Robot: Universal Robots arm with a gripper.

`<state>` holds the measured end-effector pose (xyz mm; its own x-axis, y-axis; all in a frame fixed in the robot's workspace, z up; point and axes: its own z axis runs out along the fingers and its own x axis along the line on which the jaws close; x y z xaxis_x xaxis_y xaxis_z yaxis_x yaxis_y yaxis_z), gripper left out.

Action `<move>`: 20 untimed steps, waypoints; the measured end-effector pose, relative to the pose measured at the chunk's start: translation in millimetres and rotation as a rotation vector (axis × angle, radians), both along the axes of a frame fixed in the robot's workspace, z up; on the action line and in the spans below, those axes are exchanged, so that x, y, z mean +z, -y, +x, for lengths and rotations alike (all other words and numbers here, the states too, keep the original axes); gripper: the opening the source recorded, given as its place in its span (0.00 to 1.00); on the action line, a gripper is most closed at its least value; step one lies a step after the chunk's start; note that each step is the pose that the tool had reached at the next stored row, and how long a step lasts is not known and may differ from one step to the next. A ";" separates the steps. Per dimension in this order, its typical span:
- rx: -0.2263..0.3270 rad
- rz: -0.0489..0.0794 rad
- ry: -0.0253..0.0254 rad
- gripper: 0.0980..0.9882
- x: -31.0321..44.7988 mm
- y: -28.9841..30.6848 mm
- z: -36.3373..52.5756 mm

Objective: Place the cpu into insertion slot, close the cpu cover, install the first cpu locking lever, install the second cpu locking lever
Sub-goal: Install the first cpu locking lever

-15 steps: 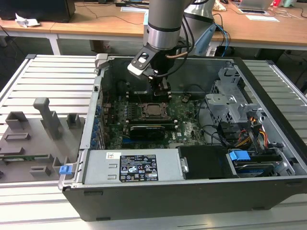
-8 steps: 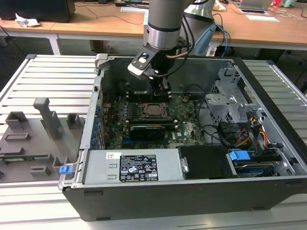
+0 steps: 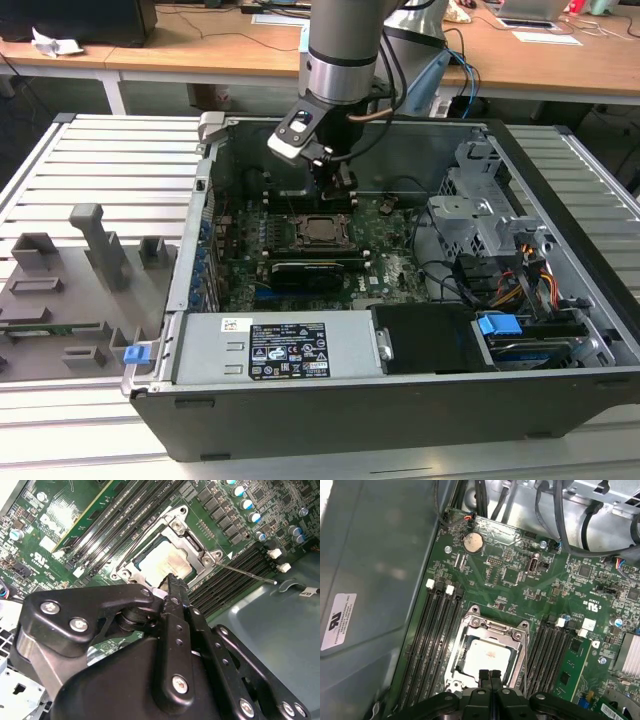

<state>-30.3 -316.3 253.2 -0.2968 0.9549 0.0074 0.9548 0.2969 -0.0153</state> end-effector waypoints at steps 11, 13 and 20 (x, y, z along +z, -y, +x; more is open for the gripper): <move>0.043 0.000 0.0000 0.01 0.0 0.0 0.0; 0.047 0.000 0.0000 0.01 0.0 0.0 0.0; 0.065 0.000 0.0000 0.01 0.0 0.0 0.0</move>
<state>-30.3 -316.3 253.2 -0.3582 0.9336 0.0074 0.9335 0.3583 -0.0153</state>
